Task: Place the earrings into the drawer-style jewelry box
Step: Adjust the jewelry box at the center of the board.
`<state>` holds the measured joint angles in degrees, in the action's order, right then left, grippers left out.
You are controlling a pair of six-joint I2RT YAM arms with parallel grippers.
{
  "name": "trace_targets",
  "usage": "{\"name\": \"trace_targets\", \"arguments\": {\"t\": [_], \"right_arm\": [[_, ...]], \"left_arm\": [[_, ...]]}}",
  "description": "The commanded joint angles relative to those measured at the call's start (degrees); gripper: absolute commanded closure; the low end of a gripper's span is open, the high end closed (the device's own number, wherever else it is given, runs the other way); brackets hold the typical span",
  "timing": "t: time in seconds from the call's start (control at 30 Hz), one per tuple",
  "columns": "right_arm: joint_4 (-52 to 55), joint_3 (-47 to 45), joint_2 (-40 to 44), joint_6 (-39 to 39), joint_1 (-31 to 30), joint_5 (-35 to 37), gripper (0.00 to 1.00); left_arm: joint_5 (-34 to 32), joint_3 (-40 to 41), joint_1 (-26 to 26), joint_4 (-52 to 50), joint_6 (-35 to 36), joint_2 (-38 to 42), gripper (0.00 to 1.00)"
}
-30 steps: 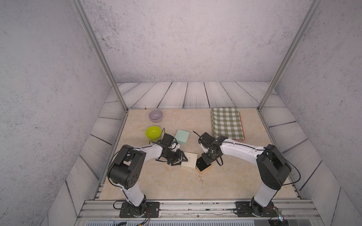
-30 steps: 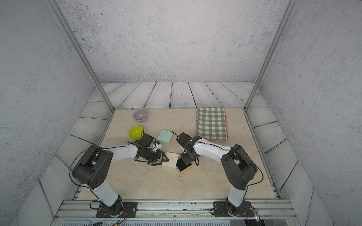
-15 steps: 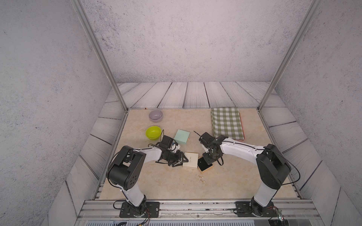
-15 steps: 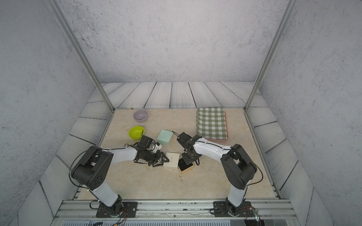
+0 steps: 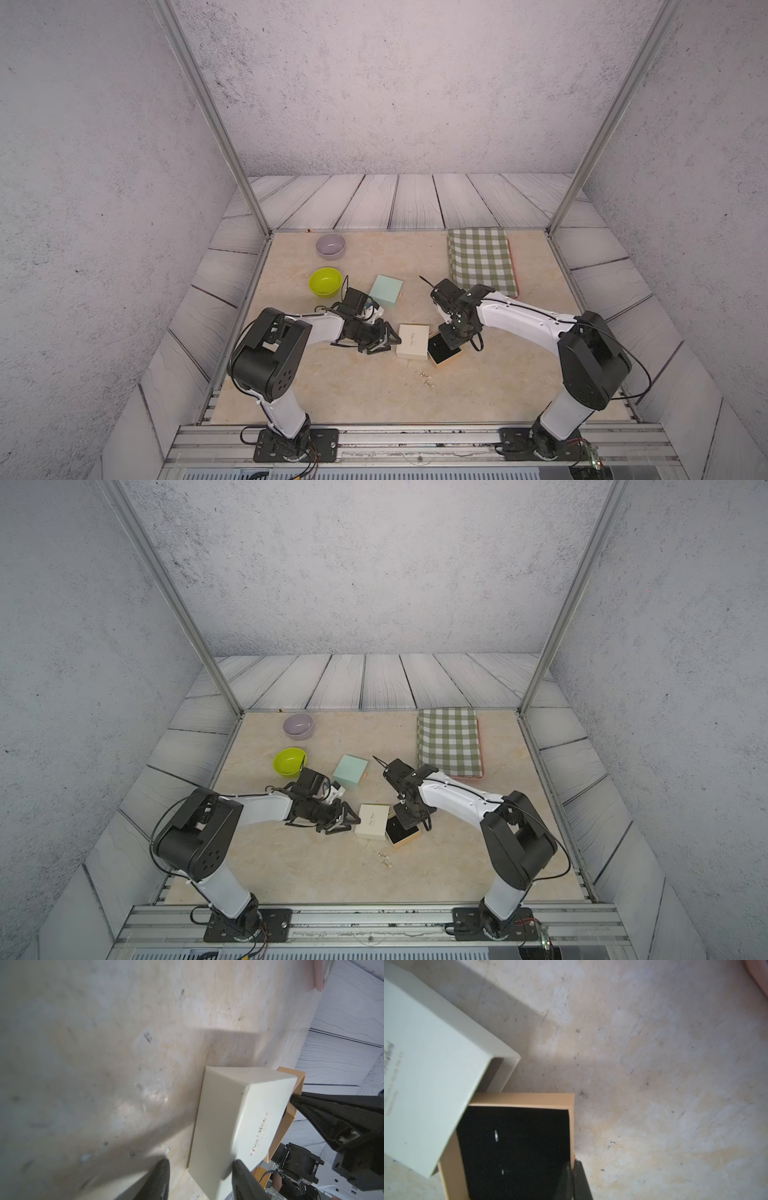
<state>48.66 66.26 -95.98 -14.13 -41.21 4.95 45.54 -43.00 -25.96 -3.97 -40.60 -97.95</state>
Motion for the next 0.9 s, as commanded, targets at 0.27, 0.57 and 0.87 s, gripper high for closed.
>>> {"name": "trace_targets", "arguments": {"t": [0.27,0.57,0.87], "right_arm": [[0.24,10.61,-8.58,5.42,-0.01,-2.91,1.0],[-4.54,10.67,-10.93,9.51,0.0,-4.94,1.0],[-8.5,6.16,-9.04,9.34,-0.01,-7.07,1.0]], "left_arm": [[-8.08,-1.03,-0.1,-13.91,4.85,8.99,0.49],[-14.46,-12.55,1.37,-24.32,12.5,8.82,0.47],[-12.28,-24.61,0.38,-21.27,11.8,-2.29,0.47]]}}
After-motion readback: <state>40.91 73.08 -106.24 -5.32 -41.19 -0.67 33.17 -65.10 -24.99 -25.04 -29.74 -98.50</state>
